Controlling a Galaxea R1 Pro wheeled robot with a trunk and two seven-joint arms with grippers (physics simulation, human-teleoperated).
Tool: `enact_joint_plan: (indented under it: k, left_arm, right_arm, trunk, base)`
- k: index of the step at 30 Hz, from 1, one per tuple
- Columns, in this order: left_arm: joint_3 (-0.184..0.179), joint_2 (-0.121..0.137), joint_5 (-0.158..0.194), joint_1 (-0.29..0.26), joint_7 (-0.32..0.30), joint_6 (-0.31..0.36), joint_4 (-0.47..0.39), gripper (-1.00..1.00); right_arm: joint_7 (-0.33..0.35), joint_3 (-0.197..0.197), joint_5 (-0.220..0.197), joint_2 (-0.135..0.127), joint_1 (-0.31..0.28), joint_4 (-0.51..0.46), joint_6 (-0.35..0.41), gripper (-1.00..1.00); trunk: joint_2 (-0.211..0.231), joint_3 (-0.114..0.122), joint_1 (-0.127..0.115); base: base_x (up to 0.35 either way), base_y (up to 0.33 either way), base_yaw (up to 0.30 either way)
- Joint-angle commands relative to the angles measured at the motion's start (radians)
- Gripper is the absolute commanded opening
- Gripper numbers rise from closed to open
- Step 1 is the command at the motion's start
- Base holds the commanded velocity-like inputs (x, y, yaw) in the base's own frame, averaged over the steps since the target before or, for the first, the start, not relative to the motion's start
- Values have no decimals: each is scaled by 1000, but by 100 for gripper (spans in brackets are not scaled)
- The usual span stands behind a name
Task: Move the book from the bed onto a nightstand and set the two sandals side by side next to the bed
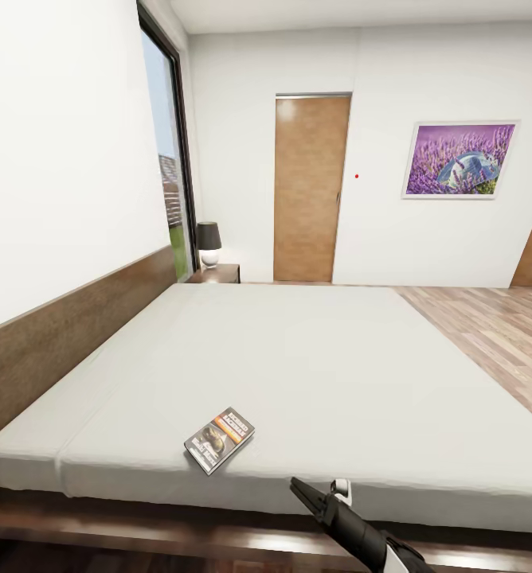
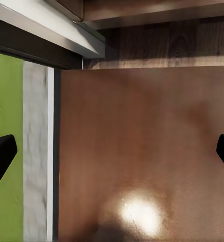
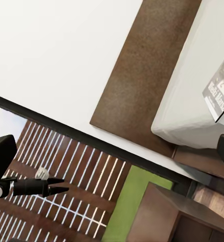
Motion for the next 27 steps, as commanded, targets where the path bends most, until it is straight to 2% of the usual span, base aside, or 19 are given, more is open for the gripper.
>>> enact_joint_plan:
  k: [1,27]
  left_arm:
    - [-6,0,11,-7,7,4,-2,100]
    - [-6,0,11,-7,7,4,-2,100]
  right_arm:
    - [2,-4,3,1,-1,-1,12,100]
    - [3,-3,1,3,0,2,4,100]
  trunk:
    - [0,-1,0]
    - [0,-1,0]
  base:
    - [0,0,0]
    - [0,0,0]
